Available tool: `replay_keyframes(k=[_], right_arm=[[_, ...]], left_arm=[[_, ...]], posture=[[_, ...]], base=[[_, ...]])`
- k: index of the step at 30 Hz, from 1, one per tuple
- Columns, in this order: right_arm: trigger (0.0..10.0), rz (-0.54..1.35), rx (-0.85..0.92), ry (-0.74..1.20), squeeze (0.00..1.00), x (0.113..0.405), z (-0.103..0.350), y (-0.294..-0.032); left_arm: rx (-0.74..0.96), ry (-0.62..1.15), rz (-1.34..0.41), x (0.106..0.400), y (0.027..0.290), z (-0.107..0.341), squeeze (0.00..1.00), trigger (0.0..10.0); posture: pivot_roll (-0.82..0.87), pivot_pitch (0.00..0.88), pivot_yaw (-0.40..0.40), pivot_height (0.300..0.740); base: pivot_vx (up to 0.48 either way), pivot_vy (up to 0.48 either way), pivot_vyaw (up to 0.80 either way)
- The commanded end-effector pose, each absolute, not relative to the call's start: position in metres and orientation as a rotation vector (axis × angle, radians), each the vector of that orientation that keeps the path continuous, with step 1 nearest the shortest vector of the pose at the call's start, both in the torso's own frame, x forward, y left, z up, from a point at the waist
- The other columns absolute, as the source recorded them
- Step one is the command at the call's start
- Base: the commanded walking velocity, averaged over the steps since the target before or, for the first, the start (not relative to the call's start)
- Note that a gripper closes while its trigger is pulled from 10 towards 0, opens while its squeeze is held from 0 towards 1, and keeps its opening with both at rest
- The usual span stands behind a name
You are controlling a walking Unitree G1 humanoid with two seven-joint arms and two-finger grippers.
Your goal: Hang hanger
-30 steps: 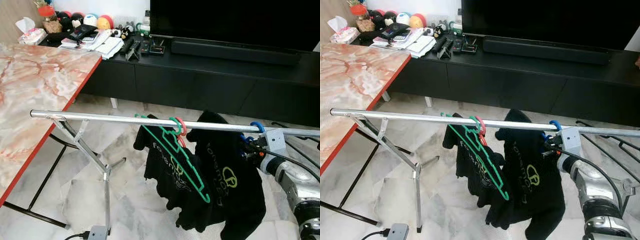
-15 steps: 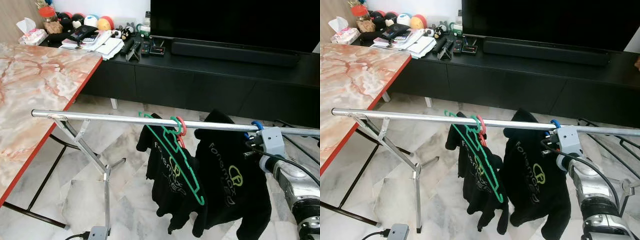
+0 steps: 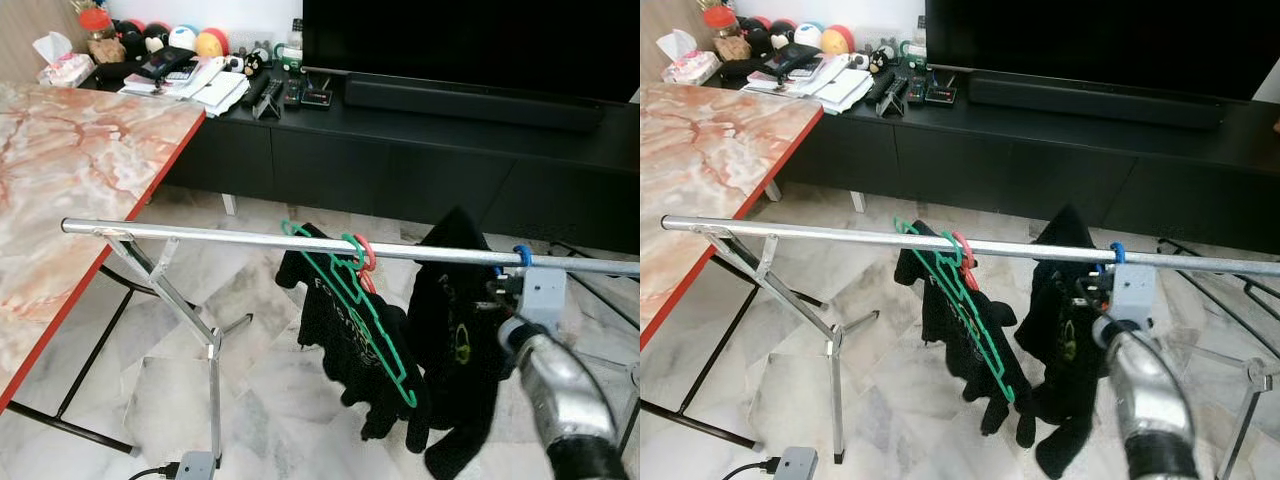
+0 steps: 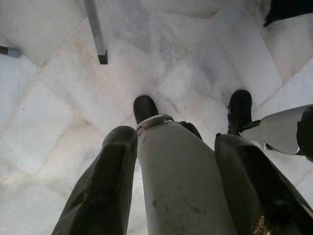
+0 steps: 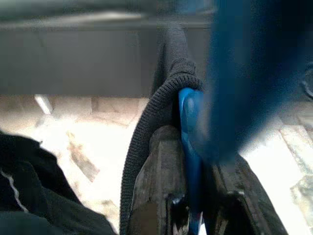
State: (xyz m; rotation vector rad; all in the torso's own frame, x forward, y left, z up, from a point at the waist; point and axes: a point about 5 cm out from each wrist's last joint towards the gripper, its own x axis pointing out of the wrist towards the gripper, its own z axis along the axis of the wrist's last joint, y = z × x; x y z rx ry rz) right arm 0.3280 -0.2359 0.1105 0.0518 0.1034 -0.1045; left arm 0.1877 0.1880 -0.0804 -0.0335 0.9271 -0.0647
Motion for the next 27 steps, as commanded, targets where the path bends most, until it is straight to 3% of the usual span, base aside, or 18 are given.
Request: replay_keyframes(k=[1,14,20,27], right_arm=[[10.0,-0.143,0.074,0.003,0.0,0.324,0.123,-0.236],[10.0,-0.111,0.065,-0.085,0.0,0.295,0.113,-0.206],[10.0,-0.144,0.0,-0.131,0.0,0.292,0.119,-0.209],[10.0,-0.207,-0.013,0.005,0.0,0.276,0.088,-0.214]], left_arm=[[-0.025,0.986,-0.066,0.172,0.19,-0.088,0.0,10.0],[-0.007,0.992,-0.082,0.169,0.193,-0.089,0.0,10.0],[0.001,0.991,-0.089,0.169,0.194,-0.089,0.0,10.0],[0.004,0.992,-0.093,0.167,0.194,-0.089,0.0,10.0]], posture=[[-0.09,0.202,-0.012,0.74],[-0.09,0.185,0.006,0.74],[-0.08,0.175,0.006,0.74],[-0.09,0.162,0.006,0.74]], base=[[0.0,0.0,0.0],[0.0,0.0,0.0],[0.0,0.0,0.0],[0.0,0.0,0.0]])
